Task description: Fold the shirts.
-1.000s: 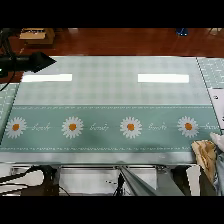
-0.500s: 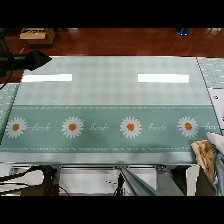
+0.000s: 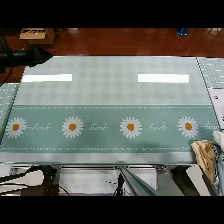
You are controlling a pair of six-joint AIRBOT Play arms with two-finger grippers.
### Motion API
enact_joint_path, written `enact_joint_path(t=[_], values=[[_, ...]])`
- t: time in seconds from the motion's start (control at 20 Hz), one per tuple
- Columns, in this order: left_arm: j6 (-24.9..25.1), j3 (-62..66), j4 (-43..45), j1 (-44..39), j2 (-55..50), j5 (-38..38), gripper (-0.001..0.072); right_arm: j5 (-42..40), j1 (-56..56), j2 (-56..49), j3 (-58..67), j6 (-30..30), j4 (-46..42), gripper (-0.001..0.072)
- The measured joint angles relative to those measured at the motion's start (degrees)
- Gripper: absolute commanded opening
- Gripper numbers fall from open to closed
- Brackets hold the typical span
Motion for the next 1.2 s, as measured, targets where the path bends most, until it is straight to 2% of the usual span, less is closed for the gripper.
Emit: enact_joint_path(t=[0.05,0.15,0.2,0.25,0.3,0.35,0.45,0.55,0.75,1.2], values=[[0.46,1.36,1.36,-1.55,0.2,-0.39,0.0432,-0.92,3.85,-2.64,1.81,-1.11,6.05,0.0329],[-0.5,4.72,7.76,-5.99,0.5,-1.4,0.0432,-2.01,14.95,-7.76,4.35,-3.52,13.99,0.033],[-2.8,6.23,13.14,-8.61,0.57,-1.86,0.0433,-2.38,21.44,-10.12,5.18,-4.35,15.61,0.0345],[-5.86,7.37,18.86,-11.15,0.61,-2.32,0.0444,-2.67,27.45,-12.28,5.68,-4.61,15.39,0.0397],[-9.49,8.28,25.55,-13.77,0.66,-3.82,0.0558,-2.49,33.99,-14.58,6.14,-4.57,13.64,0.0477],[-12.85,8.9,31.28,-16.09,0.63,-6.01,0.0719,-2.05,40.13,-16.7,6.43,-4.37,11.41,0.0495],[-19.65,9.7,40.15,-20.06,0.42,-12.48,0.072,-0.37,50.07,-20.02,6.8,-3.89,6.56,0.0495],[-24.7,9.97,44.83,-22.49,0.07,-17.4,0.072,1.25,58.51,-22.4,6.99,-3.45,0.92,0.0495],[-29.4,9.99,46.88,-24.61,-0.94,-21.81,0.072,1.09,67.25,-24.13,7.15,-1.86,-5.46,0.0493],[-31.39,9.99,47.06,-25.35,-3.39,-24.09,0.072,-0.55,70.66,-24.79,7.15,1.95,-7.76,0.0492]])
